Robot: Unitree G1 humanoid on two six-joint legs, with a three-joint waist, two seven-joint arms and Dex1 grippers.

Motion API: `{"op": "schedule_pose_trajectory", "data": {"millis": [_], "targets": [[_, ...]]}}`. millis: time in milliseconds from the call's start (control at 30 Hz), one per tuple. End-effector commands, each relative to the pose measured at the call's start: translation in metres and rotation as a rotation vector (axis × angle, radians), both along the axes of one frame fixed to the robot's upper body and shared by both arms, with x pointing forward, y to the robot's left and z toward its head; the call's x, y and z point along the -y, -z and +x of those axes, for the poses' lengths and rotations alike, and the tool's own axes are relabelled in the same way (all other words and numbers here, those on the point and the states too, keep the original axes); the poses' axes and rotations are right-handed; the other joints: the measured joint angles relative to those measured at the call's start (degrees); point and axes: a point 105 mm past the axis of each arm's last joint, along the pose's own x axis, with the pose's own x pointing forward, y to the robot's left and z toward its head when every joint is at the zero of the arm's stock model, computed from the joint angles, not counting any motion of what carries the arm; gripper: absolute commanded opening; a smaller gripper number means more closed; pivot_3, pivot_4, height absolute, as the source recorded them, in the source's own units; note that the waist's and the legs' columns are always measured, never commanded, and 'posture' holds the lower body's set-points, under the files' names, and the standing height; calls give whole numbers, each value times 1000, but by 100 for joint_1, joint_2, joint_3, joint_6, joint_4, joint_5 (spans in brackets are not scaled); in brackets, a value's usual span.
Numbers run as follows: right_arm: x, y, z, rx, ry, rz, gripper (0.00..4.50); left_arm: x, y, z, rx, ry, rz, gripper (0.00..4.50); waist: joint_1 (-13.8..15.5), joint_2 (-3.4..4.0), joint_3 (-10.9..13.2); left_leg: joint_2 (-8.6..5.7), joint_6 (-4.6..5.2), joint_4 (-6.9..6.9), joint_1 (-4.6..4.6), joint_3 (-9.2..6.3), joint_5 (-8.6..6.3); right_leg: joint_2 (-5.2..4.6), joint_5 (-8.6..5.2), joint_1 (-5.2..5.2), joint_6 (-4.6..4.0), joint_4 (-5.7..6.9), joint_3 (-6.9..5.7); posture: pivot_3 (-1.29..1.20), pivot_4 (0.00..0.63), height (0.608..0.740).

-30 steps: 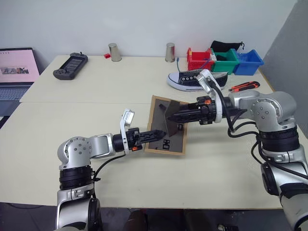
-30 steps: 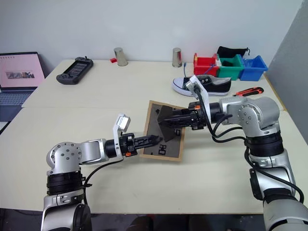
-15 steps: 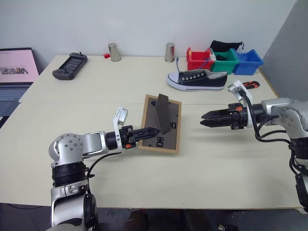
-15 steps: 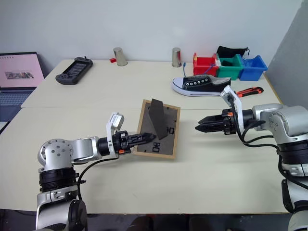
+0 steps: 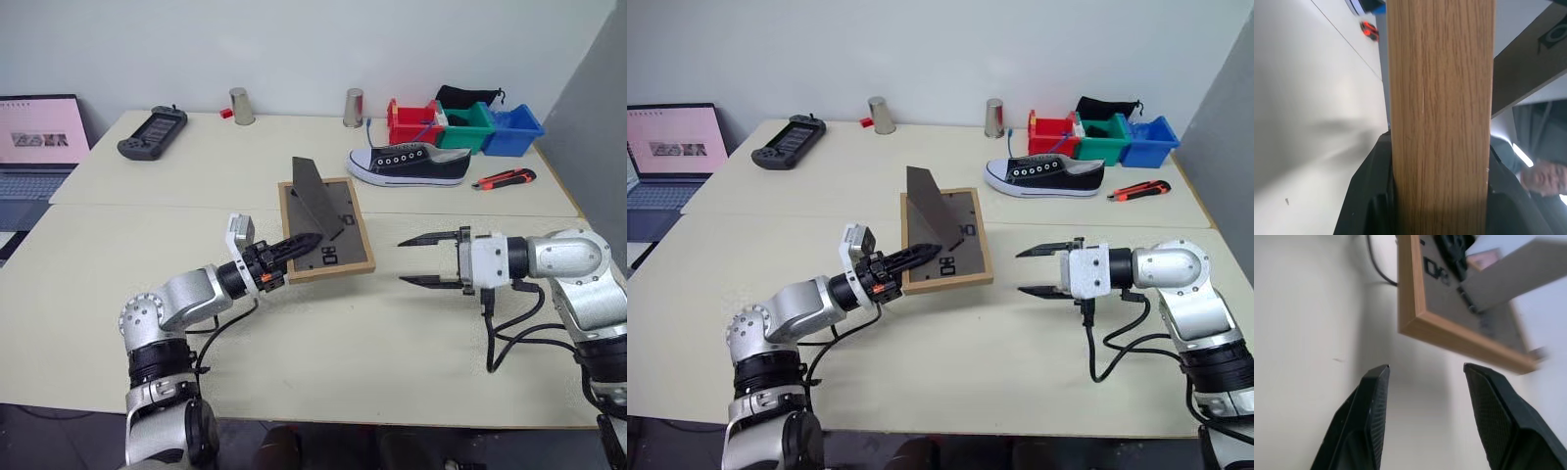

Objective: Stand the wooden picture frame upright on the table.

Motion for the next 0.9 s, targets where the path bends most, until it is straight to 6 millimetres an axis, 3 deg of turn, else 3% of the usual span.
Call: {"op": "schedule_pose_trajectory", "data": {"millis": [33, 367, 533, 900], "targets": [[-7, -6, 2, 353, -117, 9, 2533, 17, -13, -11, 57, -10, -19, 1351, -2, -1, -1, 4, 0, 3, 4, 6, 0, 2, 1, 0, 0, -1, 4, 0, 150, 740], [0, -7, 21, 488, -137, 41, 2533, 21, -12, -19, 70, -7, -17, 1351, 23, -1, -1, 0, -3, 0, 9, 9, 3, 8, 2, 1, -2, -1, 8, 0, 150, 740], [-14, -20, 17, 562, -217, 96, 2533, 24, -6, -28, 84, 50, 5, 1351, -27, -1, -1, 0, -4, -1, 12, 10, 3, 10, 1, 1, -3, 2, 9, 0, 150, 740], [-33, -12, 0, 612, -400, 39, 2533, 32, -1, -36, 98, 205, 44, 1351, -64, -1, -1, -3, -4, 0, 18, 4, 3, 10, 1, 7, -3, 4, 7, 0, 150, 740]]}}
